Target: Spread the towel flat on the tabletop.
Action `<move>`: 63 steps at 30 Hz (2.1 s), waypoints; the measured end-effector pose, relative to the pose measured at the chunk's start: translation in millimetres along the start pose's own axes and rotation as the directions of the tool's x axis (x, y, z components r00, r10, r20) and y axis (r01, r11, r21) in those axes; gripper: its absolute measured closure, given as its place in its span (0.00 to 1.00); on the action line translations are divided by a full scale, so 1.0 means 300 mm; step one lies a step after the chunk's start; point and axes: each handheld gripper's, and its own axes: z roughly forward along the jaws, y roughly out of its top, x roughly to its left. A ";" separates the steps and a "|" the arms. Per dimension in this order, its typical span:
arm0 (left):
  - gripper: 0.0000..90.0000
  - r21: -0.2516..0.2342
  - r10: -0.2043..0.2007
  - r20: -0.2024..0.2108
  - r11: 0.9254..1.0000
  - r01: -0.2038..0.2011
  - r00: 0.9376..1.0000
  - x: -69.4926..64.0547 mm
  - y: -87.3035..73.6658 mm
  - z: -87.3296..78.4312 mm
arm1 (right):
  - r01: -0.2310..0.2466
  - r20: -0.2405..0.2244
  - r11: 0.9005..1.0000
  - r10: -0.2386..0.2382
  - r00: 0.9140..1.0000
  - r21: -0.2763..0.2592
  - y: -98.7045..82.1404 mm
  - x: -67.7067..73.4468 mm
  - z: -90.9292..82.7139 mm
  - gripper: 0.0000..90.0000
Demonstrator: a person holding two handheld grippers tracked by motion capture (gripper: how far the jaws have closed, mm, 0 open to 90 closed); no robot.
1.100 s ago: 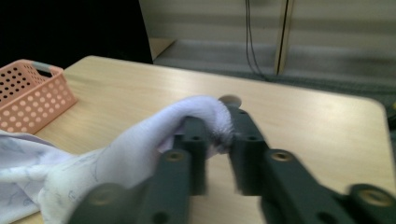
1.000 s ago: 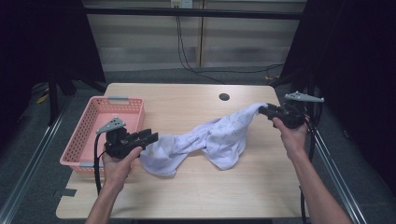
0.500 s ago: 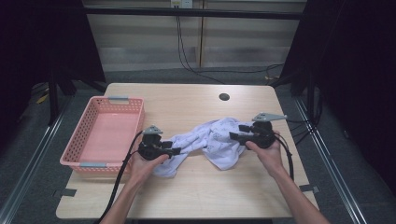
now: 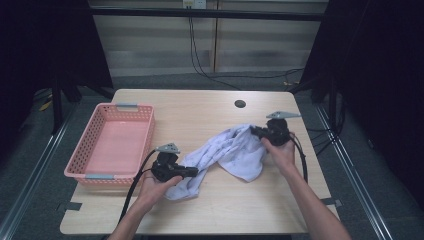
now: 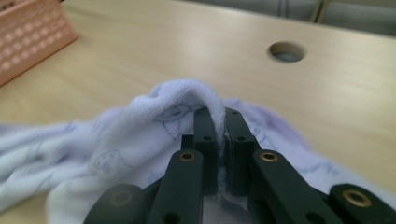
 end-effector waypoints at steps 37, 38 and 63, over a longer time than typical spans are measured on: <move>0.89 0.159 0.069 -0.251 0.987 -0.029 0.965 0.057 -0.135 0.011 | 0.177 -0.415 0.976 -0.110 0.903 0.125 -0.243 0.416 -0.009 0.61; 0.92 0.147 0.056 -0.253 0.989 -0.019 0.966 0.066 -0.134 0.007 | 0.184 -0.443 0.974 -0.108 0.890 0.130 -0.250 0.437 0.002 0.61; 0.97 -0.217 -0.071 -0.157 0.976 0.036 0.985 0.044 -0.033 -0.205 | 0.167 -0.464 0.985 -0.131 0.876 0.037 -0.199 0.410 -0.094 0.95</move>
